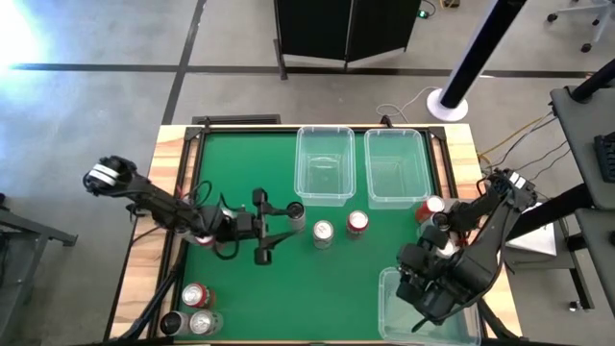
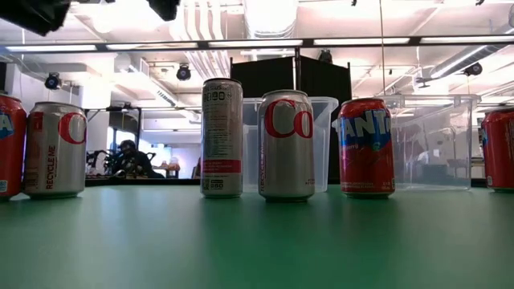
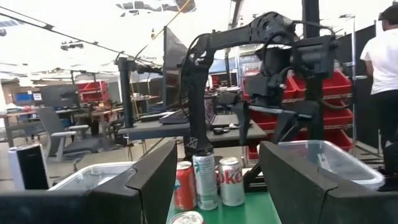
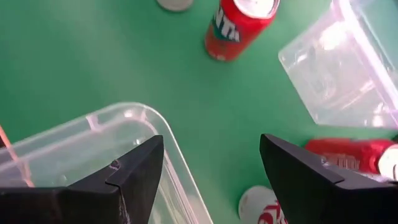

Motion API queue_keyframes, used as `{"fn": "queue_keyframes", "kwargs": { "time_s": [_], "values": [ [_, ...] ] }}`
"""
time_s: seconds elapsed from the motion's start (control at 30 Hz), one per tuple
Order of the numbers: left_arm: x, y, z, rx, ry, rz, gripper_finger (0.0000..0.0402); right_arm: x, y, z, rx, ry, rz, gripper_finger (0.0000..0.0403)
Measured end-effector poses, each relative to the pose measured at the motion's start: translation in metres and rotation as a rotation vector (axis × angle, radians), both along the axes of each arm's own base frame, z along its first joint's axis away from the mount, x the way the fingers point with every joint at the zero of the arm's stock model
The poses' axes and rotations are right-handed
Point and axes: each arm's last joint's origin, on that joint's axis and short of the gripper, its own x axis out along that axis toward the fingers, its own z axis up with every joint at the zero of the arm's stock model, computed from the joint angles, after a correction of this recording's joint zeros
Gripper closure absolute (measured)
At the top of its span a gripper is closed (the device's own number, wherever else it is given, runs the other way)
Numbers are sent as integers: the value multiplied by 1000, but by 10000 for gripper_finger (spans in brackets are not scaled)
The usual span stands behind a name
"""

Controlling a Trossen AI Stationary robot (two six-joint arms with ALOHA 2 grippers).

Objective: Sort soda cans
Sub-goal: Move the bottom transparent bin to the left side of the top left transparent bin

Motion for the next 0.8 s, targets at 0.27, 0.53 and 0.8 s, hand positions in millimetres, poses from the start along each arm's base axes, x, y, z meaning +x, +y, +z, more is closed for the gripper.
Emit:
{"fn": "queue_keyframes", "kwargs": {
  "time_s": [0.27,0.53,0.8],
  "values": [
    [12,0,2,39,10,28,189,-4,3,-26,90,154,-27,155],
    [25,-2,-1,62,70,113,189,-5,7,-46,178,252,8,157],
    [40,-10,-1,139,159,105,189,-1,11,-53,196,218,86,150]
  ]
}}
